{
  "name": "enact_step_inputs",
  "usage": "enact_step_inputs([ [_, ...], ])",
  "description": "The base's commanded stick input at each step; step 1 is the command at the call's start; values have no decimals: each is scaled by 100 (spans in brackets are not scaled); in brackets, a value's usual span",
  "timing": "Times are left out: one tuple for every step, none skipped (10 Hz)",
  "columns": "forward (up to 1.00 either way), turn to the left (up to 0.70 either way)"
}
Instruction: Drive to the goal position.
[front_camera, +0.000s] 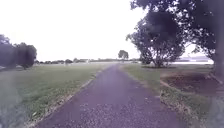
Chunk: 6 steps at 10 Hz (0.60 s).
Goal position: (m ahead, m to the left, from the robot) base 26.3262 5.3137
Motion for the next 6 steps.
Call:
enact_step_inputs([
  [70,0],
  [70,0],
  [70,0],
  [70,0],
  [70,0],
  [70,0],
])
